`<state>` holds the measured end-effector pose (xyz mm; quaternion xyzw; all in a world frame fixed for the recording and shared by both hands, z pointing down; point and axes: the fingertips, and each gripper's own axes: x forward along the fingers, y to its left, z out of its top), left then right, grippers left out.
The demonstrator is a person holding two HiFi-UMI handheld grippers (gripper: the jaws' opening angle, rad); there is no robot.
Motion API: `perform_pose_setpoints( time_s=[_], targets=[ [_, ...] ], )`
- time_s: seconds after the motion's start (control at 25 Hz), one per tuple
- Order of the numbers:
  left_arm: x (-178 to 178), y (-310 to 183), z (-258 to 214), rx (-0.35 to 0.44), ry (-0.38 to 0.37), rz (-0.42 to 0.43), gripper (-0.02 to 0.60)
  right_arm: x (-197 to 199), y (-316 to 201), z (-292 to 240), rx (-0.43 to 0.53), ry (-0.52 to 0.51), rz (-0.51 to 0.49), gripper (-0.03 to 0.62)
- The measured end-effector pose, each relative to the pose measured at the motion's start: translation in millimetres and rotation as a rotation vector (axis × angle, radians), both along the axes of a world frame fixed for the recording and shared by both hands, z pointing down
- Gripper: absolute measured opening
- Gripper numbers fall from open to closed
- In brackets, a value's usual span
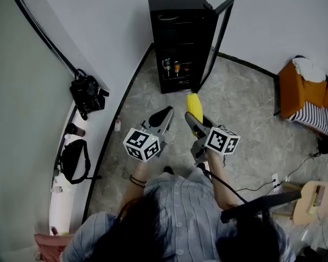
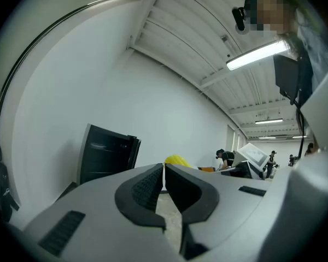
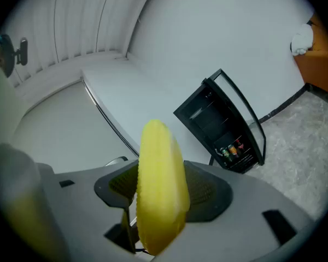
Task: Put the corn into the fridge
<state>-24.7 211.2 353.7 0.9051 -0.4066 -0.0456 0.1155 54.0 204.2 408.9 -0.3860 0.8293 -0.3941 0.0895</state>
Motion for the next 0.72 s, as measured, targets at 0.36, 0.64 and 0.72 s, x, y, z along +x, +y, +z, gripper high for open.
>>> perform_pose_setpoints(
  time_s=[0.36, 0.64, 0.72],
  targets=[
    [-2, 0, 4, -0.002, -0.012, 0.021, 0.008, -10, 0, 4, -0.001, 0.028, -0.017, 0.252],
    [-14, -1, 9, -0.012, -0.027, 0.04, 0.008, -23, 0, 8, -0.016, 0.007, -0.009, 0.252],
    [-17, -1, 12, -0.016, -0.029, 0.045, 0.008, -26, 0, 10, -0.016, 0.005, -0.008, 0.252]
  ],
)
